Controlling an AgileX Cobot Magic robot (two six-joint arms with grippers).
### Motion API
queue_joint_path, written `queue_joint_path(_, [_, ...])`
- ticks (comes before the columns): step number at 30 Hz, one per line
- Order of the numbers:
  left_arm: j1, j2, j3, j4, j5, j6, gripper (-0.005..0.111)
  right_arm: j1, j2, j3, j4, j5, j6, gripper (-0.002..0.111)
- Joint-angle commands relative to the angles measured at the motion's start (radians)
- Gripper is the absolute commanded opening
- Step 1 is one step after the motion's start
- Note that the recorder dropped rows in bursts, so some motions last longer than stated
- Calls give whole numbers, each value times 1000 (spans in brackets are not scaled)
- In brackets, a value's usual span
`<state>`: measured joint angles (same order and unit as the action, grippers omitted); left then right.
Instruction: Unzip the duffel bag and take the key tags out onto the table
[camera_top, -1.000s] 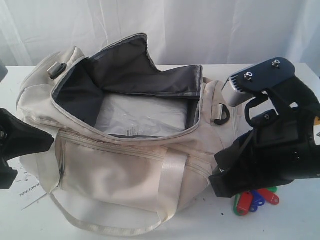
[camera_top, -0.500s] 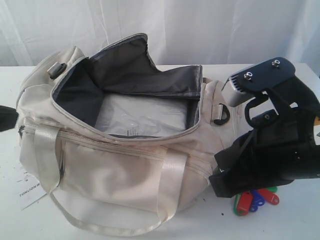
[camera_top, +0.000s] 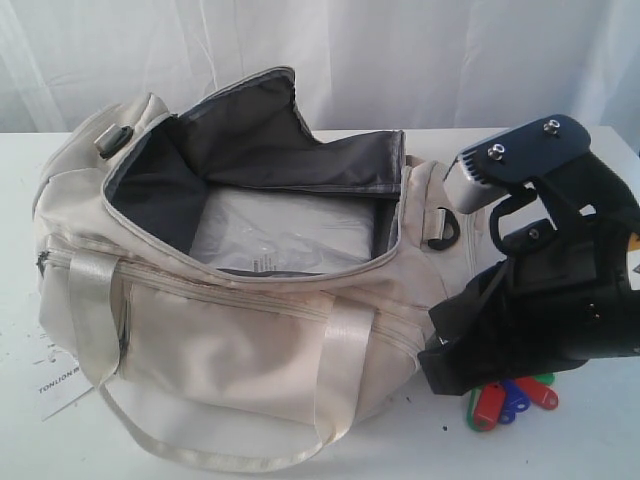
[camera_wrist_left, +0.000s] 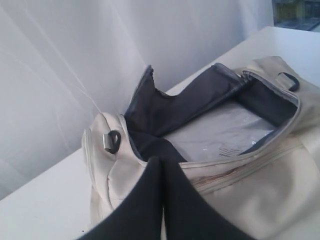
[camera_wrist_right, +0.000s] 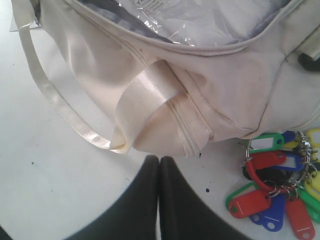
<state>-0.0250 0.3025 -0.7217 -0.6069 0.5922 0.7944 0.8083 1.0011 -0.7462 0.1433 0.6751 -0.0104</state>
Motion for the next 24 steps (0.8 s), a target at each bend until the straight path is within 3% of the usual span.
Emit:
queue_joint_path(1, [5, -82, 3, -13, 7, 2, 0, -2, -7, 2, -1, -10, -11, 0])
queue_joint_path(12, [5, -295, 3, -13, 7, 2, 0, -2, -7, 2, -1, -10, -11, 0])
queue_joint_path(24, [5, -302, 0, -10, 7, 2, 0, -2, -9, 2, 2, -9, -11, 0])
